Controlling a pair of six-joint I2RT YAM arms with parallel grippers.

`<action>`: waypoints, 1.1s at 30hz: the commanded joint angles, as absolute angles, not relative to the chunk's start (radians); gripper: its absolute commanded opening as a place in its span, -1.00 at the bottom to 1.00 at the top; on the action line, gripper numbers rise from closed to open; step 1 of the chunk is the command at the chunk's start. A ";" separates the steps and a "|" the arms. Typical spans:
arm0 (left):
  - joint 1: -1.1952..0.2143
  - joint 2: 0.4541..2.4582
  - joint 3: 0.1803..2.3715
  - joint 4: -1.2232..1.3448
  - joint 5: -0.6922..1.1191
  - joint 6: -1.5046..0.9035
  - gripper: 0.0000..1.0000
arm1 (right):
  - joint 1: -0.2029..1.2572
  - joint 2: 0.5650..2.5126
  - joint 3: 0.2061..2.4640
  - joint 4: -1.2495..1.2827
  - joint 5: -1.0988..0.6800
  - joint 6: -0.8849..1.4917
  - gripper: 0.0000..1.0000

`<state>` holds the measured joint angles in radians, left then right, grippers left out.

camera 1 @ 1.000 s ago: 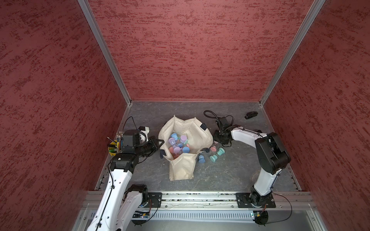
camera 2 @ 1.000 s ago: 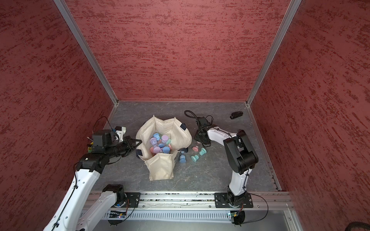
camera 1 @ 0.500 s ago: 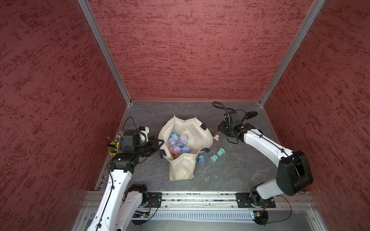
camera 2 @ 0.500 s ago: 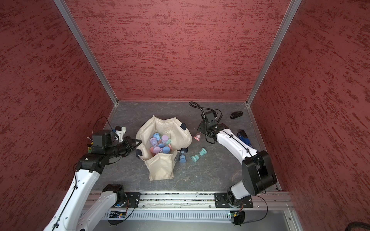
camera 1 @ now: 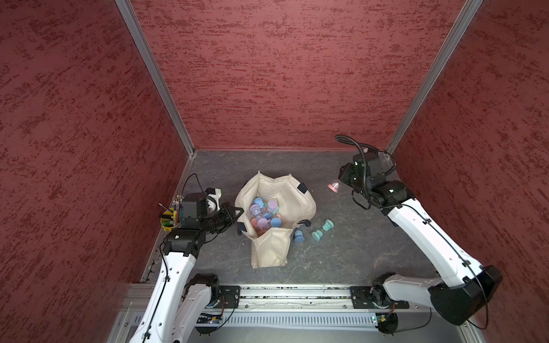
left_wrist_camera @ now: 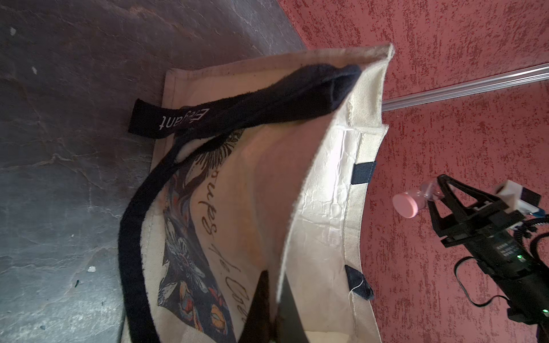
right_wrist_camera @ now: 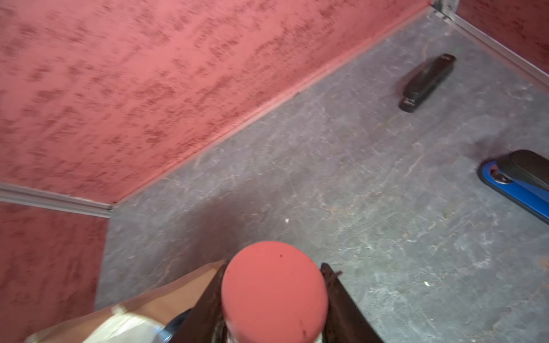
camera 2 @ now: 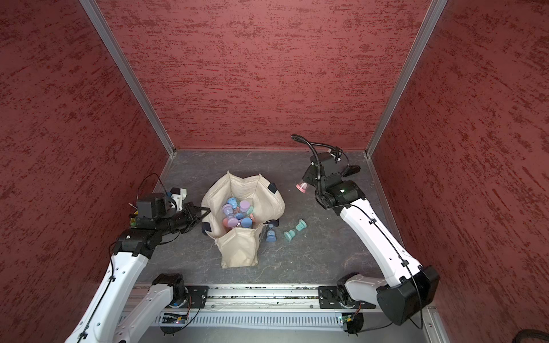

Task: Put the hourglass into the canvas bag
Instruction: Pick up the hourglass from the center of the board, then place the hourglass in the canvas bag.

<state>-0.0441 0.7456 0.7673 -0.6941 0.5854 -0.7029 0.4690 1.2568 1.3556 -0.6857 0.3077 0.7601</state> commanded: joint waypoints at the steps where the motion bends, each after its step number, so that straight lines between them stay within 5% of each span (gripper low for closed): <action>1: -0.037 0.729 0.755 -0.663 0.603 -0.707 -1.00 | 0.514 1.250 1.428 -0.718 0.323 0.752 -0.74; 33: -0.037 0.740 0.776 -0.667 0.603 -0.706 -1.00 | 0.960 1.511 1.599 -0.517 0.232 0.772 -0.78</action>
<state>-0.0437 0.7403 0.7574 -0.6857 0.5865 -0.7101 0.9367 1.4918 1.5730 -0.5640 0.2249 0.7597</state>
